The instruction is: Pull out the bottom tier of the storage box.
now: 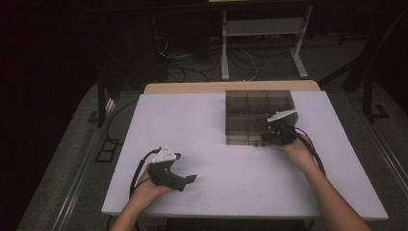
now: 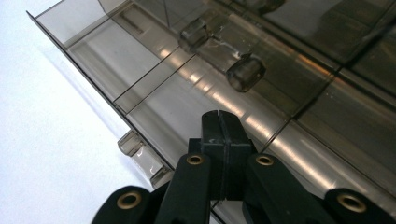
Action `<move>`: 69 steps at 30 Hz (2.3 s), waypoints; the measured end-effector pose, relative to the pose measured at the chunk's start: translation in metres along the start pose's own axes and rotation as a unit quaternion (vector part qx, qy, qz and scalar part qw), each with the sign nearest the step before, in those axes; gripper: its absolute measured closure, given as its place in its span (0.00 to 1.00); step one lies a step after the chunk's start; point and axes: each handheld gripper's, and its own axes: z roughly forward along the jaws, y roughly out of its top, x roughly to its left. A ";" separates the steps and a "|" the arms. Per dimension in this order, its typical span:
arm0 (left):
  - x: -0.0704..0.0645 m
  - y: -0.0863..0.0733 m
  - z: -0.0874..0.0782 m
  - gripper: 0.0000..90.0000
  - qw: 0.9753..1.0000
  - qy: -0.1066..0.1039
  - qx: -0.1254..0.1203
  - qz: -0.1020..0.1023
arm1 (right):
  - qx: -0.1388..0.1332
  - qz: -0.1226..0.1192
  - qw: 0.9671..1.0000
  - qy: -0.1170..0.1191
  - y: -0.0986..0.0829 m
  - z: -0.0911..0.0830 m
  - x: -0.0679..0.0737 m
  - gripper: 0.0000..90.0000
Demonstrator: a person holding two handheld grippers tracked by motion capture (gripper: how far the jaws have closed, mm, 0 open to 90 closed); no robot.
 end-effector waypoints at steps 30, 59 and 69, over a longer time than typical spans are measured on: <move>0.000 0.000 0.000 0.00 1.000 -0.008 0.006 -0.001 | 0.025 -0.020 0.999 0.016 -0.005 -0.007 0.009 1.00; 0.000 -0.001 -0.002 0.00 1.000 -0.004 0.001 -0.005 | 0.045 -0.033 0.998 0.034 -0.009 -0.013 0.014 1.00; 0.000 -0.001 -0.003 0.00 1.000 -0.005 0.000 -0.004 | 0.048 -0.036 0.998 0.036 -0.012 -0.015 0.016 1.00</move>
